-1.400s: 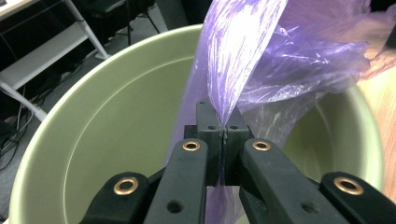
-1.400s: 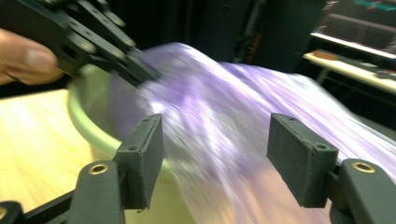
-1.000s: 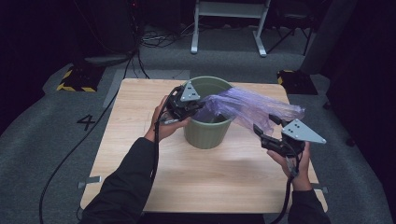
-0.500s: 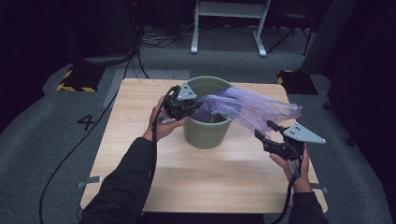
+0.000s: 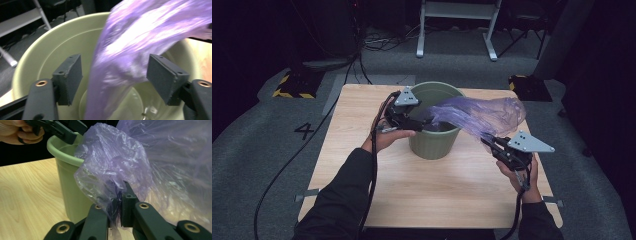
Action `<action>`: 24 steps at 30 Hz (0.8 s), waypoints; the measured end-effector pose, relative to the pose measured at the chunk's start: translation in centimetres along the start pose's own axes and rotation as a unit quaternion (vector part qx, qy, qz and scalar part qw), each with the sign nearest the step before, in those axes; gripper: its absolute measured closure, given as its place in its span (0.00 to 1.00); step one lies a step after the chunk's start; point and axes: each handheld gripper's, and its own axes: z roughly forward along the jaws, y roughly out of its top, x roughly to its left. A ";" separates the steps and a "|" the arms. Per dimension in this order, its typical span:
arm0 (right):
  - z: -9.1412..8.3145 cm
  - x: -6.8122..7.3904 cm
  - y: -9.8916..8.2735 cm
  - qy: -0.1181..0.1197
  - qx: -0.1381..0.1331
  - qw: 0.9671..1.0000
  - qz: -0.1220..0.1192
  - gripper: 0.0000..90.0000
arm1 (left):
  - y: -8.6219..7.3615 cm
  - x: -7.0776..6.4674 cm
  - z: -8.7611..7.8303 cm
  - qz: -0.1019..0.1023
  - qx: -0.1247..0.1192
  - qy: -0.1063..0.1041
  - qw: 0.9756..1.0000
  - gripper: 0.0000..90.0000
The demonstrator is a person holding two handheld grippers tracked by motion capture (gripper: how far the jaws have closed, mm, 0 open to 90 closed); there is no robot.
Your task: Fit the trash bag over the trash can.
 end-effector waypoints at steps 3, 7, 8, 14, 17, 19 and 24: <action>0.4 0.5 0.6 0.001 -0.001 1.000 -0.008 0.97 | 0.6 -1.1 -0.2 0.020 -0.011 -0.011 1.000 0.28; 1.0 1.3 1.3 0.004 0.000 1.000 -0.027 0.98 | 1.4 -2.6 -0.2 0.042 -0.018 -0.027 0.999 0.27; 1.1 1.5 1.5 0.007 0.001 0.999 -0.031 0.97 | 1.6 -2.9 -0.2 0.043 -0.018 -0.032 0.998 0.27; 1.4 2.6 2.1 0.020 -0.003 0.999 -0.045 0.97 | 2.1 -4.2 0.1 0.082 -0.001 -0.018 0.996 0.62; 1.3 3.0 2.2 0.028 -0.006 0.998 -0.050 0.96 | 1.9 -4.2 0.0 0.093 0.000 -0.018 0.995 0.81; 1.3 3.3 2.2 0.032 -0.009 0.998 -0.051 0.95 | 1.8 -4.1 -0.2 0.092 -0.004 -0.015 0.996 0.90; 1.5 3.7 2.3 0.036 -0.006 0.998 -0.057 0.97 | 1.6 -3.8 -0.7 0.068 -0.020 -0.031 0.997 0.59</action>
